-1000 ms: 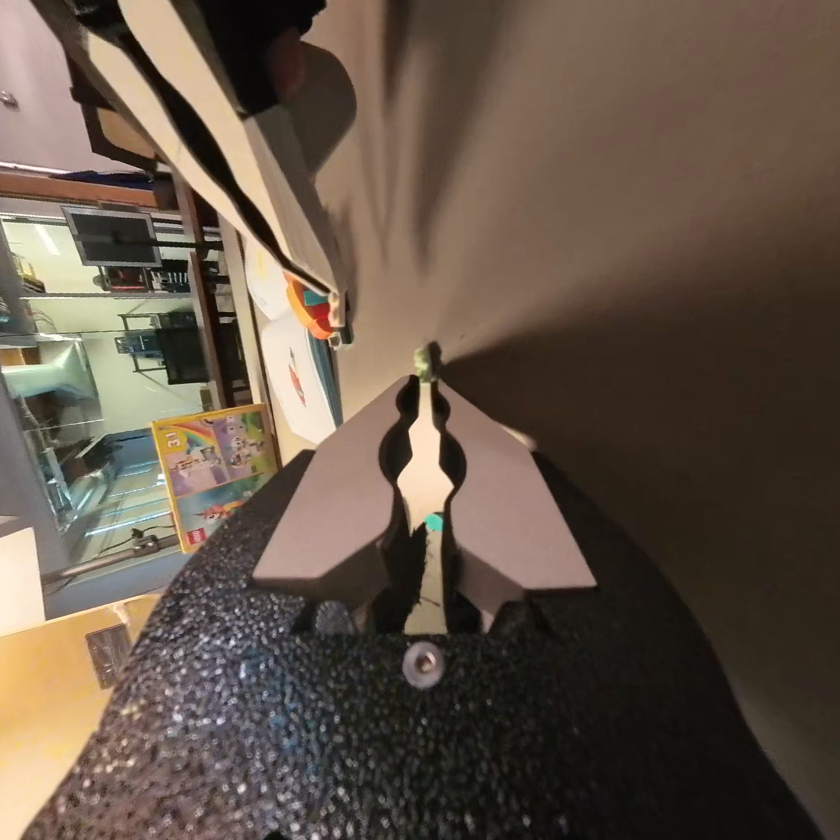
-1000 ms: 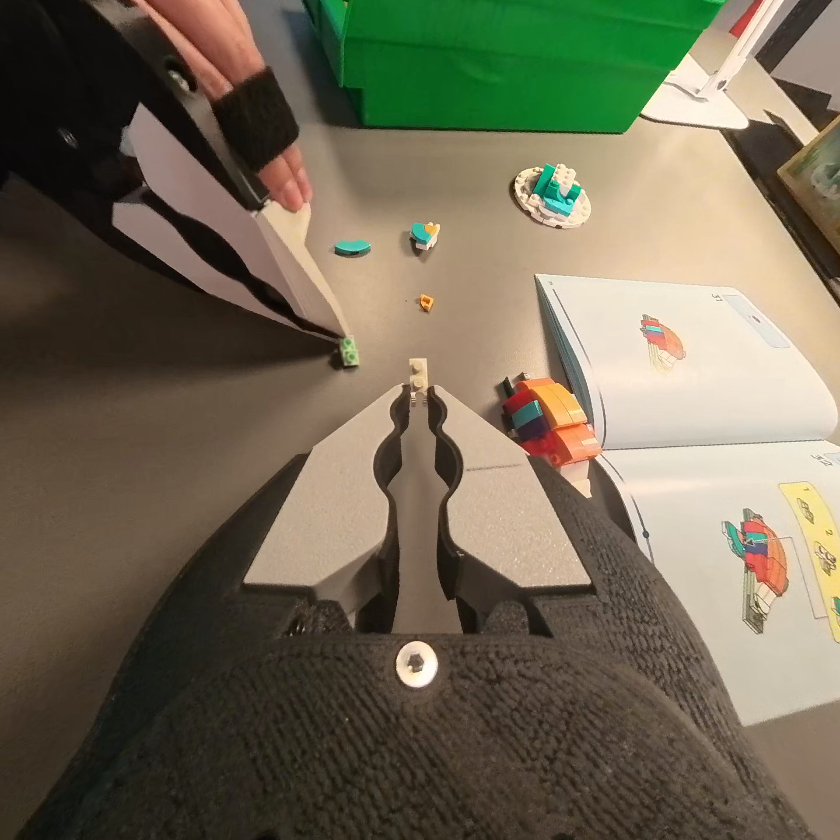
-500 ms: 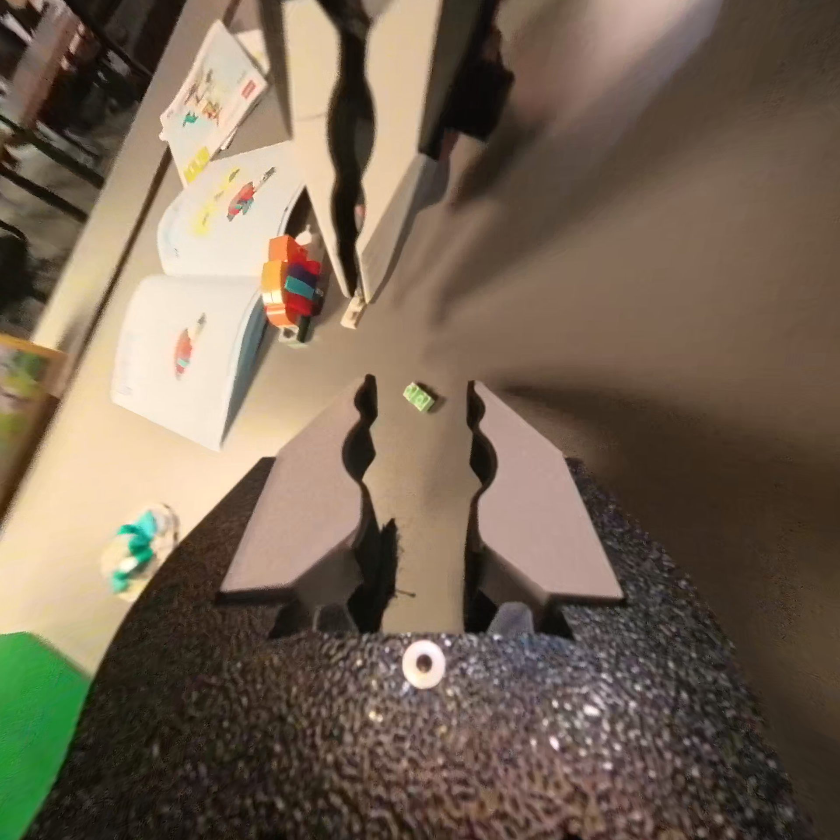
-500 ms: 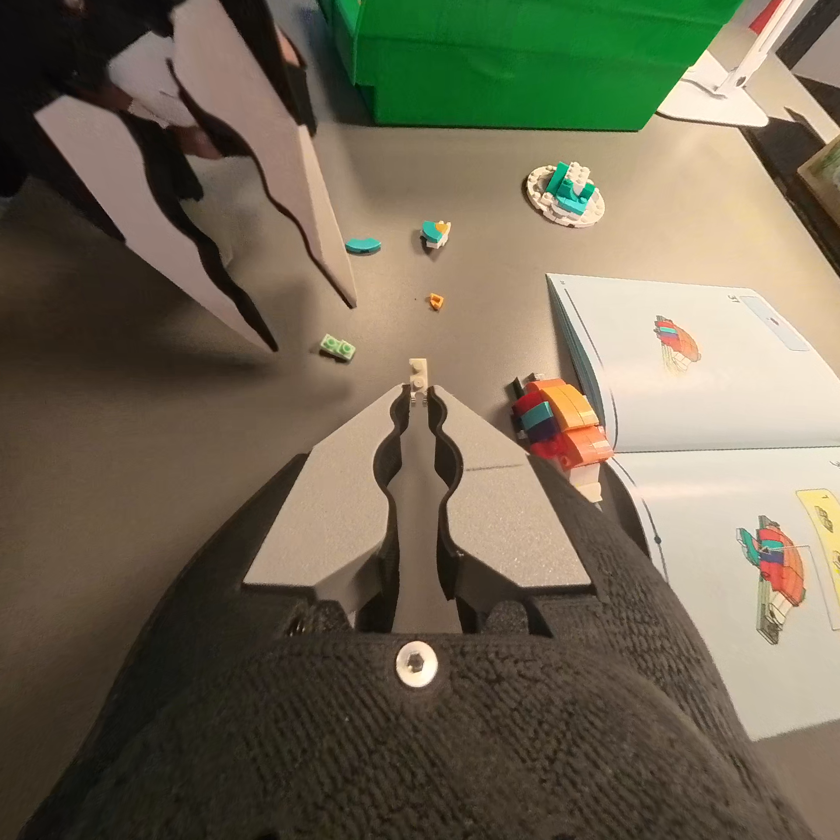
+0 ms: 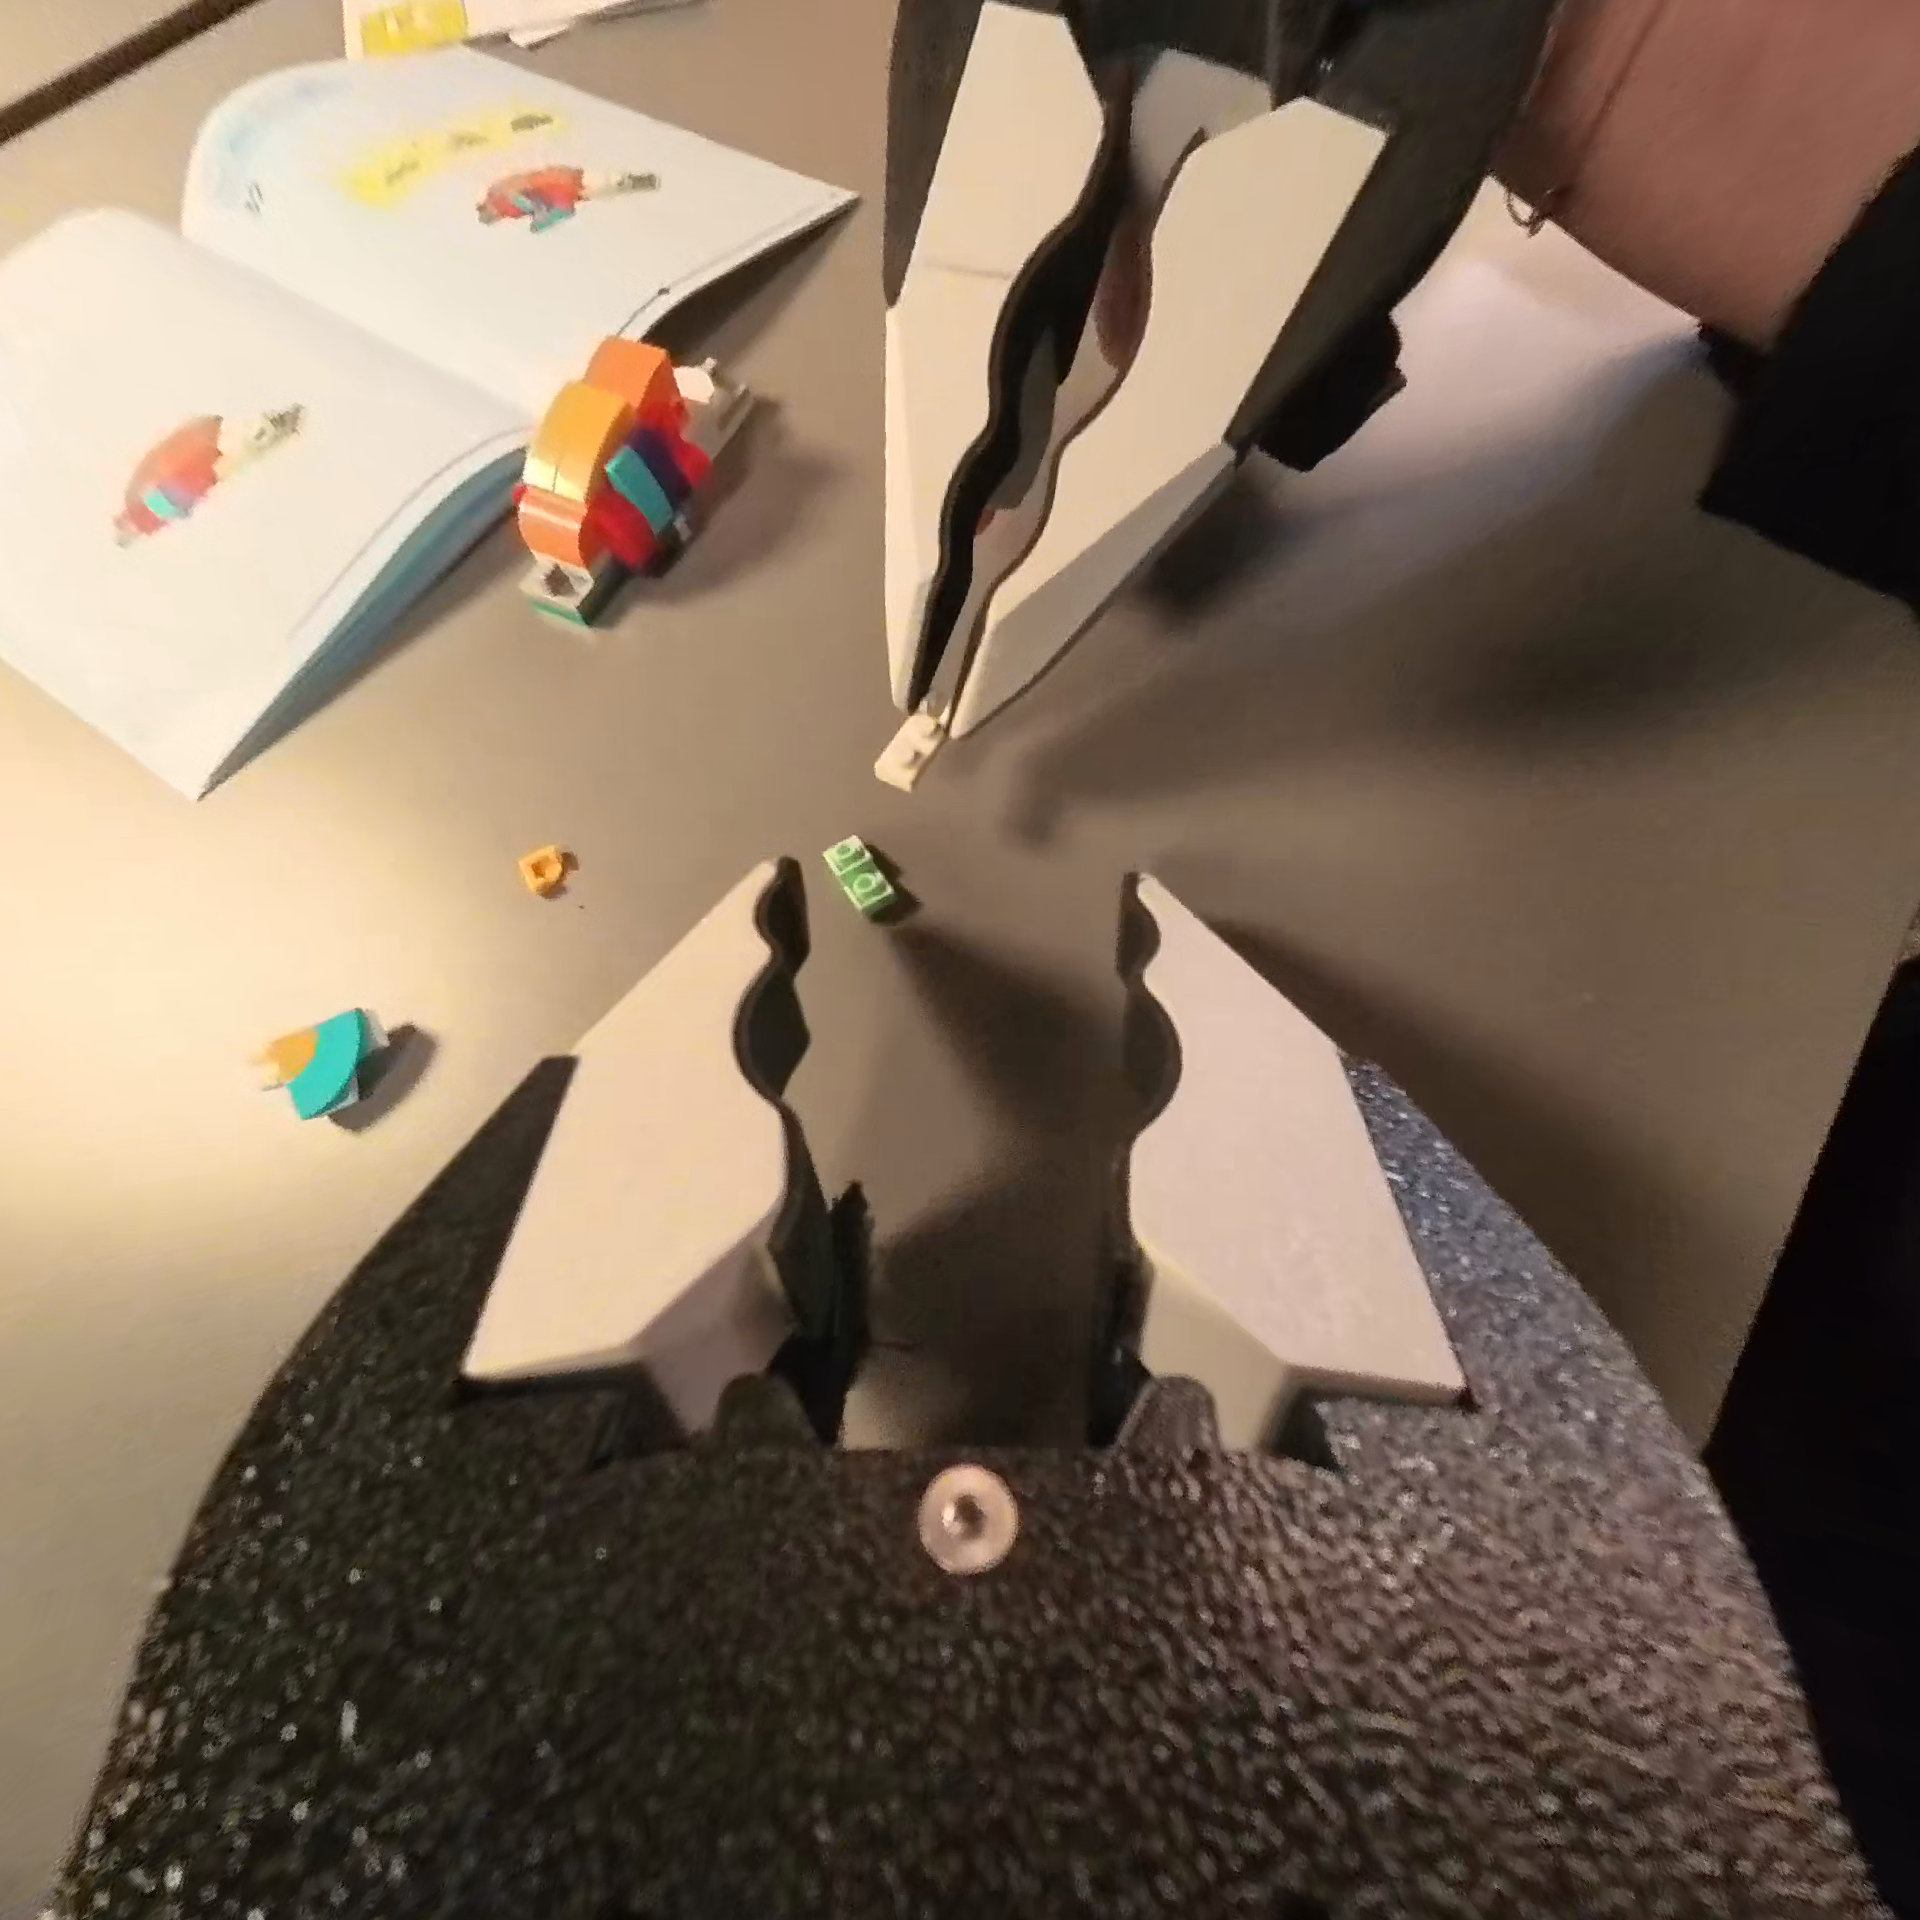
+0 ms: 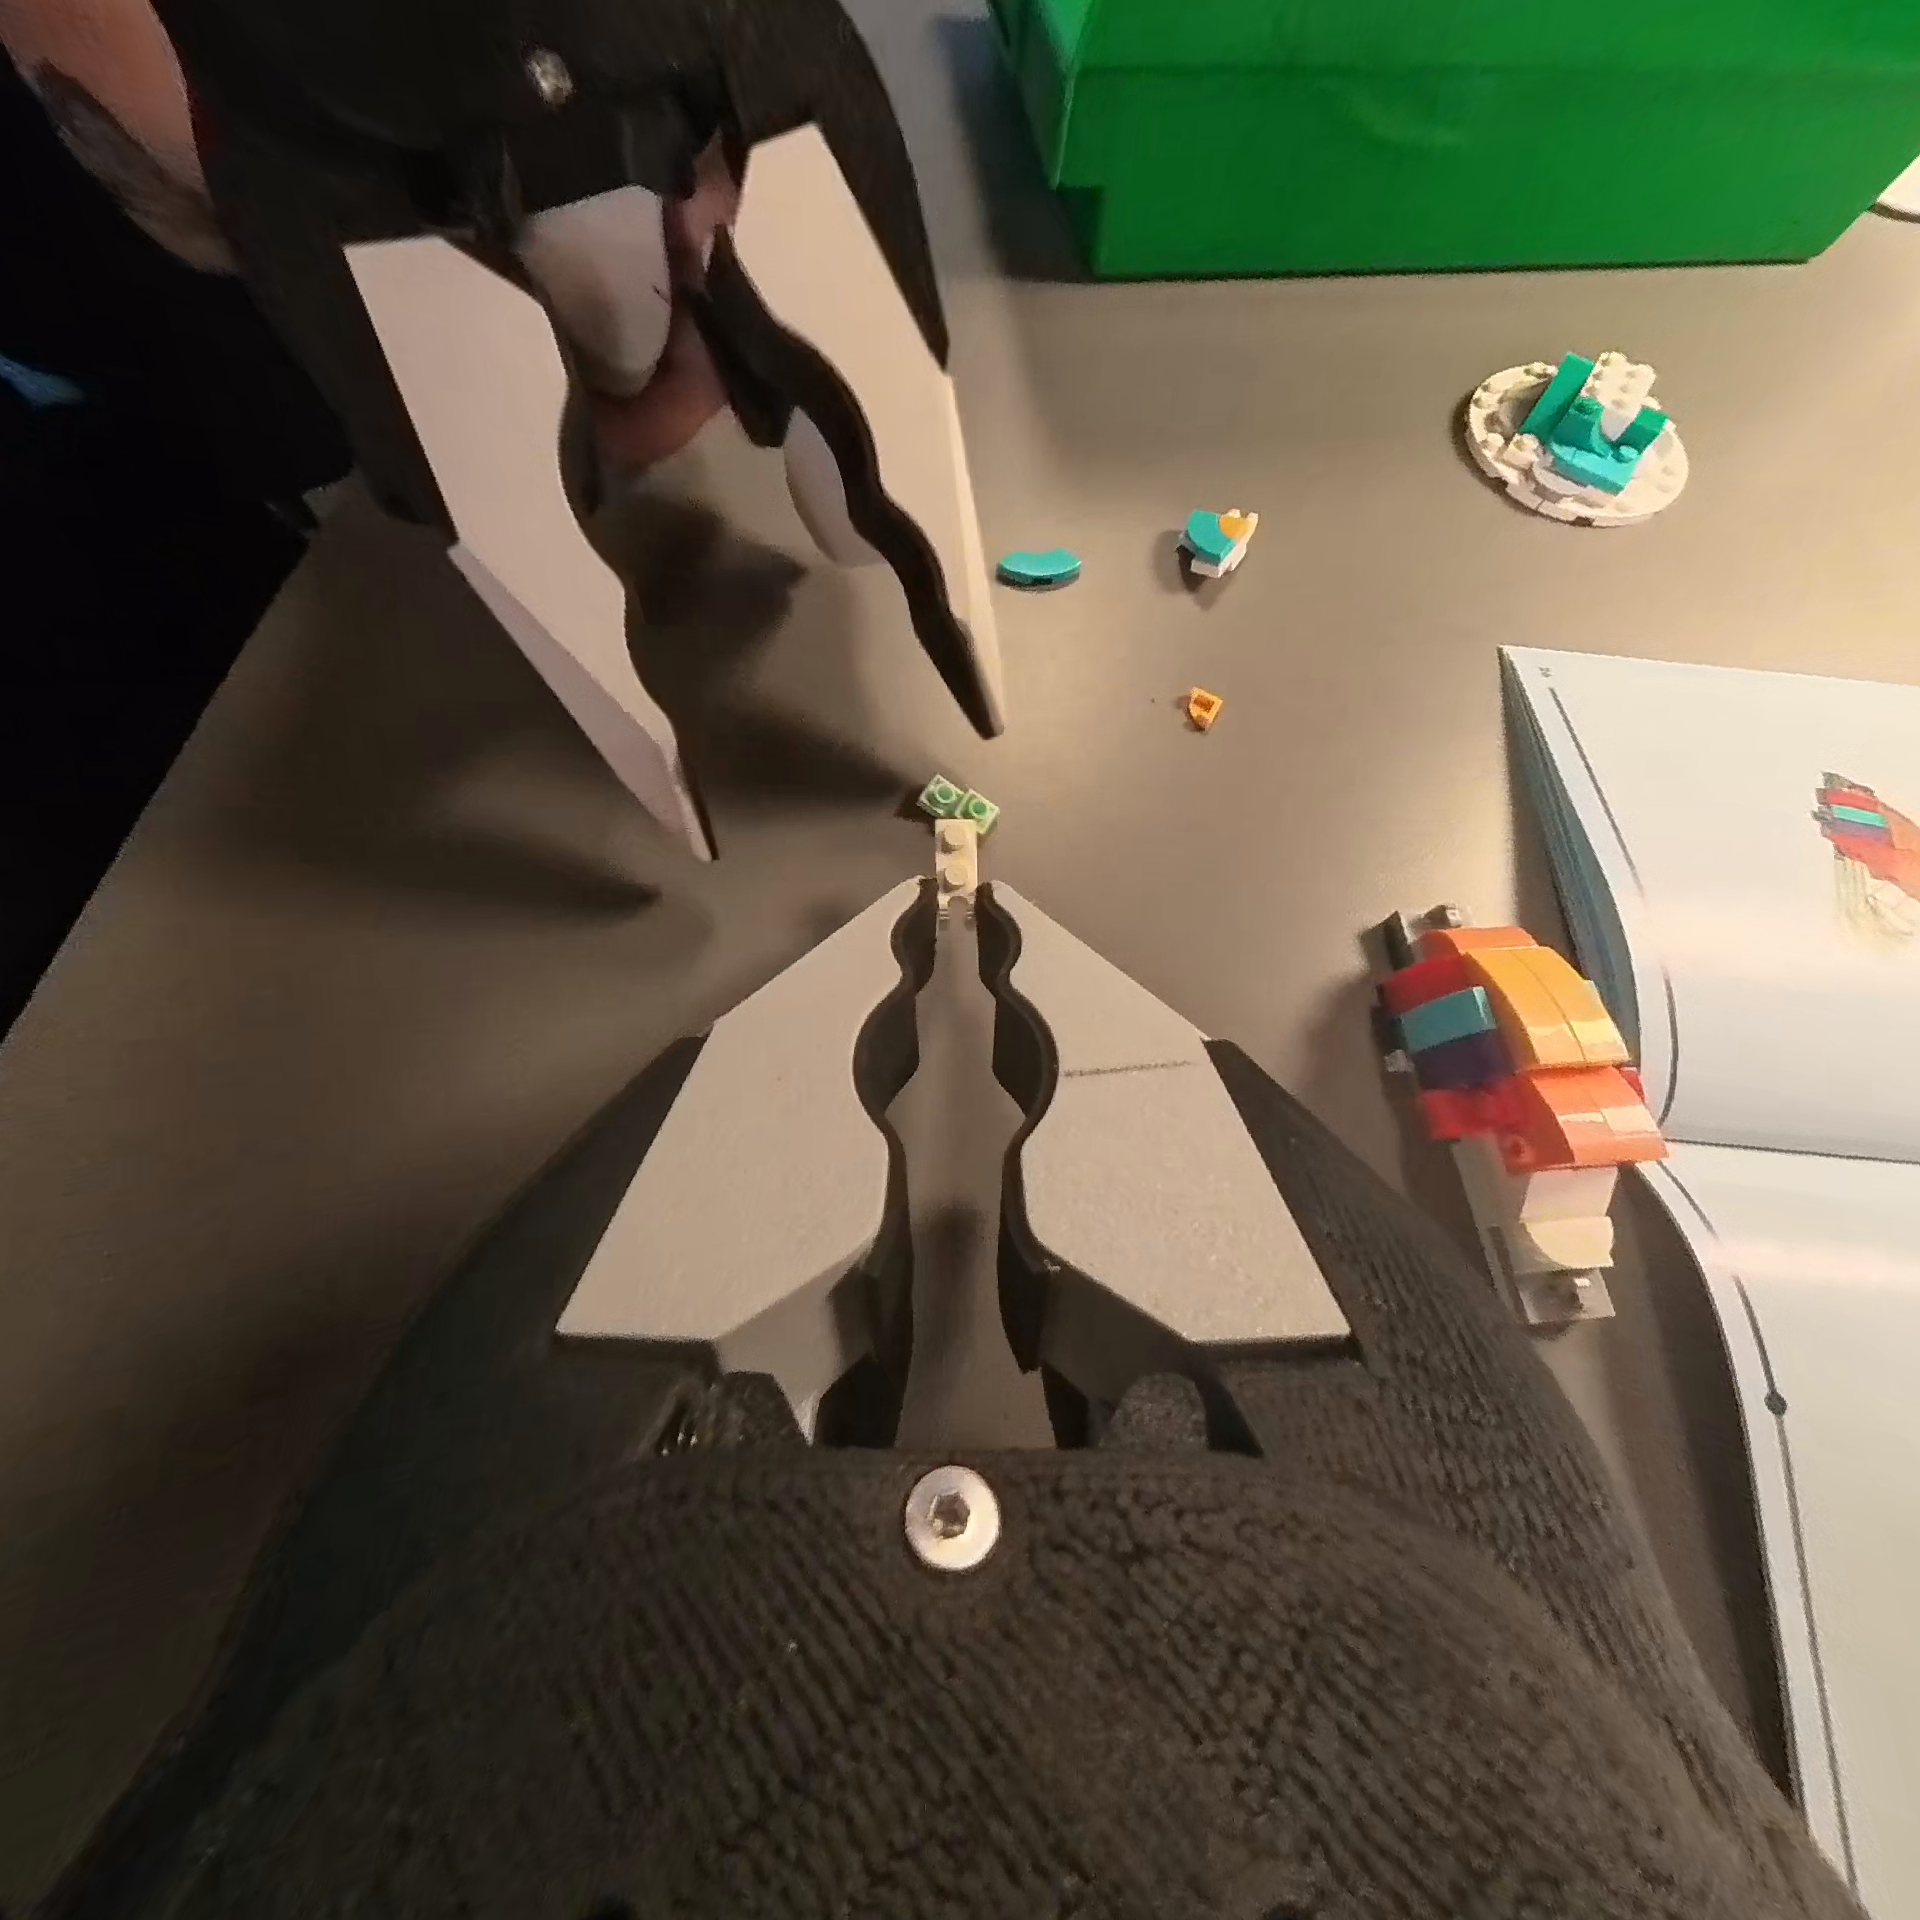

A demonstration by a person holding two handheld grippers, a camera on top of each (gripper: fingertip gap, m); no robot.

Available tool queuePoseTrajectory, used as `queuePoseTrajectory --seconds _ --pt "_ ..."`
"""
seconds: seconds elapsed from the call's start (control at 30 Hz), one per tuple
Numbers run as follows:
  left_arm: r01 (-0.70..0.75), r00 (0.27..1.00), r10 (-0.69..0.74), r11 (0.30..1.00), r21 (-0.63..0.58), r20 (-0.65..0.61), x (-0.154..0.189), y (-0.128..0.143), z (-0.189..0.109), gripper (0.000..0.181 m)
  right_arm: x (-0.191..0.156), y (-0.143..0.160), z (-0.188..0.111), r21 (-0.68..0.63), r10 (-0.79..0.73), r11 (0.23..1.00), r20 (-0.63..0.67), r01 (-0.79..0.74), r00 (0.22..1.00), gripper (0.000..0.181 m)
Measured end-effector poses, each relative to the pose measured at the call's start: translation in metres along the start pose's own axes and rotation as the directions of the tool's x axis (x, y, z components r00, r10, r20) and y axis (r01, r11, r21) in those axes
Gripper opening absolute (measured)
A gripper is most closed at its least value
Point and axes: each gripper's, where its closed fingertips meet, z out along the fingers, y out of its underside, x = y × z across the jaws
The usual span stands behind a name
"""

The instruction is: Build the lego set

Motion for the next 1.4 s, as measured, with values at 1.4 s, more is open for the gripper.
queuePoseTrajectory --seconds 1.4 --pt "0.214 0.952 -0.207 0.977 0.006 -0.225 0.016 -0.009 0.002 0.062 -0.010 0.011 0.011 -0.100 -0.027 0.995 0.026 0.029 0.999 0.006"
